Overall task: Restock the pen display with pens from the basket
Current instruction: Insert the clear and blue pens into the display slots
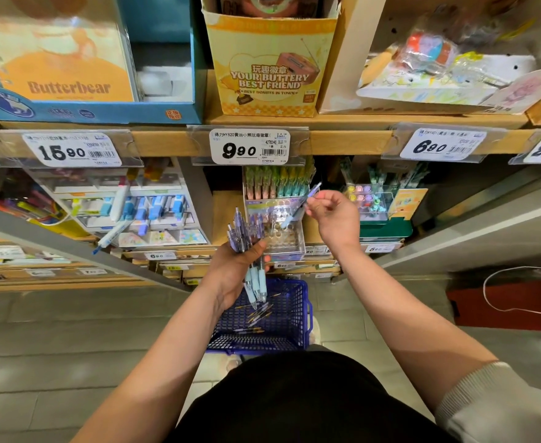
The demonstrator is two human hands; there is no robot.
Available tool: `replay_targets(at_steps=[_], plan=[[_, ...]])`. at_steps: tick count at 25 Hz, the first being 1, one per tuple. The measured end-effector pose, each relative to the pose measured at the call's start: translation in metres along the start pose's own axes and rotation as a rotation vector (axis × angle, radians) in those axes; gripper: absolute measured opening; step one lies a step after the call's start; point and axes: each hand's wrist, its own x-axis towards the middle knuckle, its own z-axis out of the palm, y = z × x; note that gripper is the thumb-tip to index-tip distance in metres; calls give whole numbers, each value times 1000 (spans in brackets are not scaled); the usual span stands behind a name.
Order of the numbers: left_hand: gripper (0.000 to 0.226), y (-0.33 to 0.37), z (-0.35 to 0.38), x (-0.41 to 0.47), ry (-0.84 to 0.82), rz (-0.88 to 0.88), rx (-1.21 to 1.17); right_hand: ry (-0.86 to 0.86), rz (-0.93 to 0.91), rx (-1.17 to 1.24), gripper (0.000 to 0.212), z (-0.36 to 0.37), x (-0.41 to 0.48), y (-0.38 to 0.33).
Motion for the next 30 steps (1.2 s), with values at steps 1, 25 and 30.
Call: replay_targets(at_steps=[1, 25, 30], plan=[[29, -1, -1, 0, -1, 4, -4, 8, -73, -99, 5, 5, -2, 4], [19, 1, -9, -9, 40, 11, 17, -177, 77, -733, 20, 51, 2, 35], [22, -5, -5, -2, 46, 88, 138, -519, 451, 51, 37, 34, -35, -7]])
